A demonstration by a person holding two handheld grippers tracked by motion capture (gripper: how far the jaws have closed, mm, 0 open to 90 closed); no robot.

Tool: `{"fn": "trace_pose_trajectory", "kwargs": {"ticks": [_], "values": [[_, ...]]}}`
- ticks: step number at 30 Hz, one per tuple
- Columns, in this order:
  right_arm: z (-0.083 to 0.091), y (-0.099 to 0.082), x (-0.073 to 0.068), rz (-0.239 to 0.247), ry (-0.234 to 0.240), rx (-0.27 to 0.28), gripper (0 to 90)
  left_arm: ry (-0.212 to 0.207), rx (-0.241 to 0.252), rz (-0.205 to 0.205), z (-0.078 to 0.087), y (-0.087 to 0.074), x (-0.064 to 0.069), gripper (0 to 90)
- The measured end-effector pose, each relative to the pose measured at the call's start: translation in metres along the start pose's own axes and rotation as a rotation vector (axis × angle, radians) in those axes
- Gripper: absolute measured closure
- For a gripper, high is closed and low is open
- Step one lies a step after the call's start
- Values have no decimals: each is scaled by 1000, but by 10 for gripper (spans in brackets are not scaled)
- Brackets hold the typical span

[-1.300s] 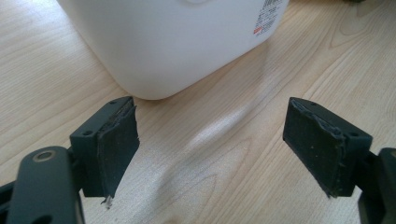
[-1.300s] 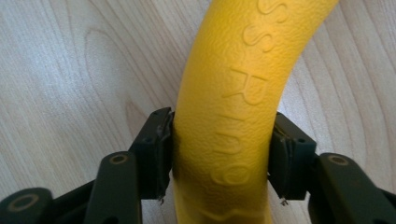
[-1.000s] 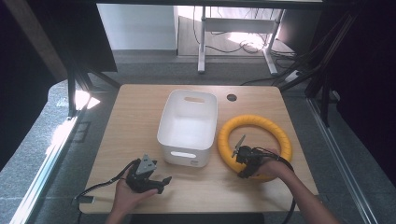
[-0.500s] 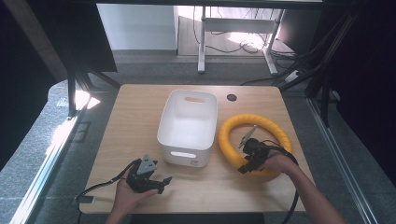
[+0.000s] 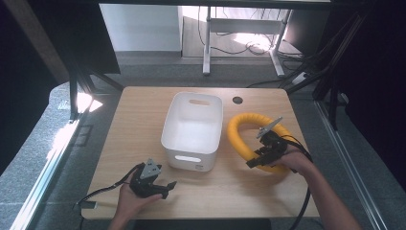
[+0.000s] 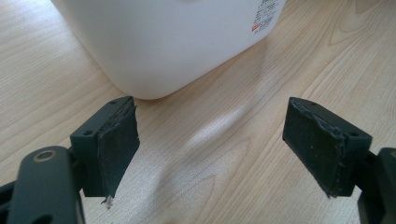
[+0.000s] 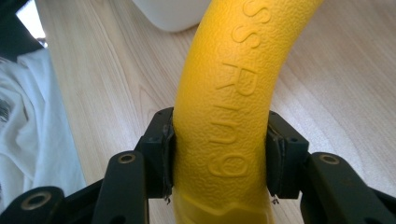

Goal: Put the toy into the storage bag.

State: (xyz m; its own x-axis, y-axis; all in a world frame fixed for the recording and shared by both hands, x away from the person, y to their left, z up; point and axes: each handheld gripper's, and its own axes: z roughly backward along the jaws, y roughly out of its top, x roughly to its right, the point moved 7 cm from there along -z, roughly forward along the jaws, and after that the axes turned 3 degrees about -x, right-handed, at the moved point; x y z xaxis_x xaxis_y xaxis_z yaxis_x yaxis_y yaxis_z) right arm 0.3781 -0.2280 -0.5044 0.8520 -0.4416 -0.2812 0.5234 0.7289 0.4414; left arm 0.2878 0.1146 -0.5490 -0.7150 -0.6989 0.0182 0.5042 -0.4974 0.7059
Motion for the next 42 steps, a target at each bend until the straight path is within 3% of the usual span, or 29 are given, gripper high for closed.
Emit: {"fn": "trace_pose_trajectory", "kwargs": {"ticks": [9, 16, 34, 42], "values": [[16, 6, 1, -21, 34, 99, 513, -1, 0, 2, -1, 0, 0, 184], [30, 11, 3, -22, 33, 155, 513, -4, 5, 3, 0, 1, 0, 183], [72, 23, 6, -38, 39, 372, 514, -4, 8, 5, 0, 1, 0, 183], [88, 27, 4, -41, 71, 478, 513, -3, 5, 3, 0, 1, 0, 183]]}}
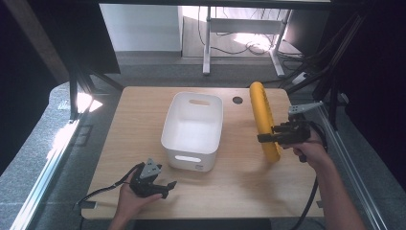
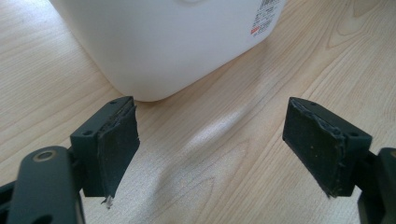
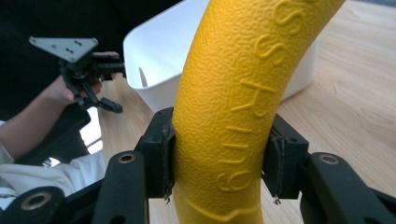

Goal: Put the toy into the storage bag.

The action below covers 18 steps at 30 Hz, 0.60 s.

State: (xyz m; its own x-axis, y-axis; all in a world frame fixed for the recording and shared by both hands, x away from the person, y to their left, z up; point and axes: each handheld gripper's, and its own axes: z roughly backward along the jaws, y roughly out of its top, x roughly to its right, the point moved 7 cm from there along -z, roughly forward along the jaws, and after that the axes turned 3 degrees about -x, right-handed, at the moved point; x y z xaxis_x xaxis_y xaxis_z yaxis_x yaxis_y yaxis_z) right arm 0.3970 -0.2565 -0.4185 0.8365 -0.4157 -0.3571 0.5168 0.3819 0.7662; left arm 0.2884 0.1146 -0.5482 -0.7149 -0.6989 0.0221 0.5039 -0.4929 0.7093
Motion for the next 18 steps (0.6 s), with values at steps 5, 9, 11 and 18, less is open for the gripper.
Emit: {"fn": "trace_pose_trajectory", "kwargs": {"ticks": [5, 9, 11, 18], "values": [[3, 6, -3, 10, 5, 35, 513, 0, -1, -1, 0, 0, 0, 183], [5, 11, -5, 15, 8, 58, 513, 0, 1, -1, 0, 0, 0, 183], [6, 13, -6, 19, 11, 63, 513, 1, 0, -1, 0, 0, 0, 183], [7, 16, -7, 21, 17, 81, 513, -1, -2, -1, -1, 0, 0, 183]]}}
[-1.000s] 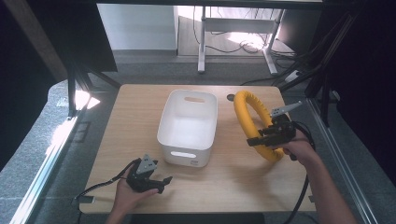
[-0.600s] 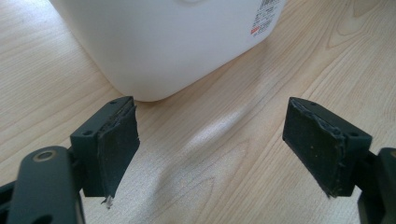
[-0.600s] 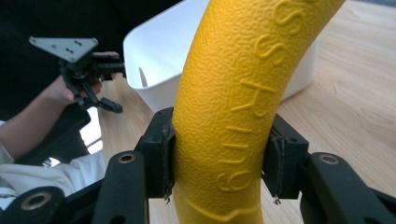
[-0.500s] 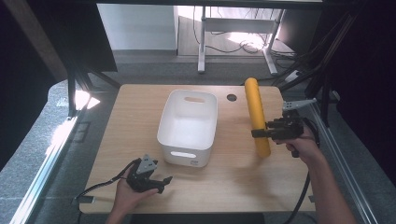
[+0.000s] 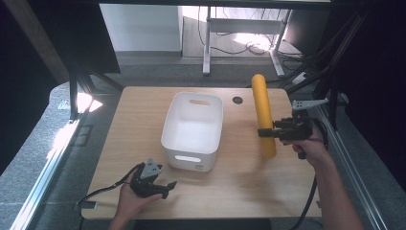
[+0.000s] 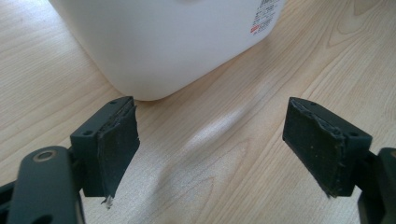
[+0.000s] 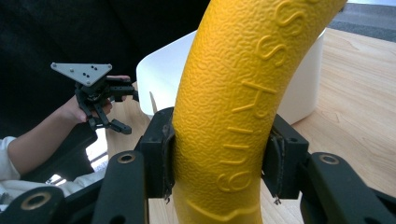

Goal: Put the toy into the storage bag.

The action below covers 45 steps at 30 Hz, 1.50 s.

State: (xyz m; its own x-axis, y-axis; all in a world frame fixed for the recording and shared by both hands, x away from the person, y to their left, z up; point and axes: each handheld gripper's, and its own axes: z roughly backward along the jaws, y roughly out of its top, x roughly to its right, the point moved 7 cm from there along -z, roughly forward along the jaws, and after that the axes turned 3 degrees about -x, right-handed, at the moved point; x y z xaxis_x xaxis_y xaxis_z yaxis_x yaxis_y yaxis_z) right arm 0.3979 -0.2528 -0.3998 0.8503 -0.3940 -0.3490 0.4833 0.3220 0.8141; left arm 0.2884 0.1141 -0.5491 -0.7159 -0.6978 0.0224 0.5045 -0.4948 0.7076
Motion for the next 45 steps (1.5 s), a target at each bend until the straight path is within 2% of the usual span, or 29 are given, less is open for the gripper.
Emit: {"fn": "trace_pose_trajectory", "kwargs": {"ticks": [19, 45], "values": [[-7, 15, -8, 17, 21, 48, 512, 2, 2, 1, 1, 0, 0, 184], [-19, 35, -21, 51, 49, 82, 510, 2, -2, -2, 0, -1, 0, 184]]}}
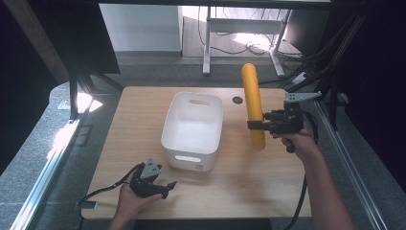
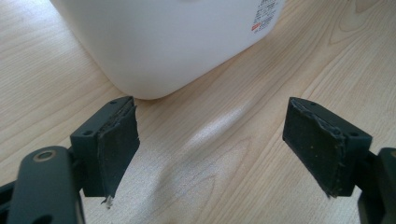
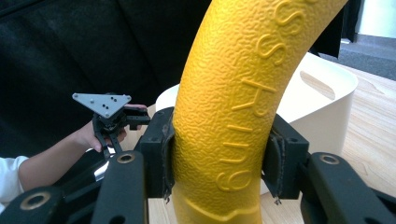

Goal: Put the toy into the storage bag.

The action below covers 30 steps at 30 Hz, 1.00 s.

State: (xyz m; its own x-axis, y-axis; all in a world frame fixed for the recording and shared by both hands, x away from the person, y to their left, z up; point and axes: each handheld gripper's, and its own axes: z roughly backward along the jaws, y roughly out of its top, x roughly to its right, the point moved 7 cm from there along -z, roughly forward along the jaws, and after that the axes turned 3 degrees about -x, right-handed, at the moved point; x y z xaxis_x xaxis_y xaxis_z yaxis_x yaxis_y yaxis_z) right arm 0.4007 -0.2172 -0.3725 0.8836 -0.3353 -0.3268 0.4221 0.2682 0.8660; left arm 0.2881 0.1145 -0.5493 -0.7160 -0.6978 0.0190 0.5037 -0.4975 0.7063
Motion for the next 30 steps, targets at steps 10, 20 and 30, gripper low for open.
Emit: {"fn": "trace_pose_trajectory", "kwargs": {"ticks": [10, 20, 30], "values": [[-5, 11, -3, 6, 2, 21, 511, 0, -2, -1, -1, 0, 0, 183], [-9, 28, -14, 40, 18, 46, 510, 1, -3, -6, -1, 0, 0, 184], [-13, 37, -20, 63, 24, 68, 510, 1, -2, -6, -1, 0, 0, 184]]}}
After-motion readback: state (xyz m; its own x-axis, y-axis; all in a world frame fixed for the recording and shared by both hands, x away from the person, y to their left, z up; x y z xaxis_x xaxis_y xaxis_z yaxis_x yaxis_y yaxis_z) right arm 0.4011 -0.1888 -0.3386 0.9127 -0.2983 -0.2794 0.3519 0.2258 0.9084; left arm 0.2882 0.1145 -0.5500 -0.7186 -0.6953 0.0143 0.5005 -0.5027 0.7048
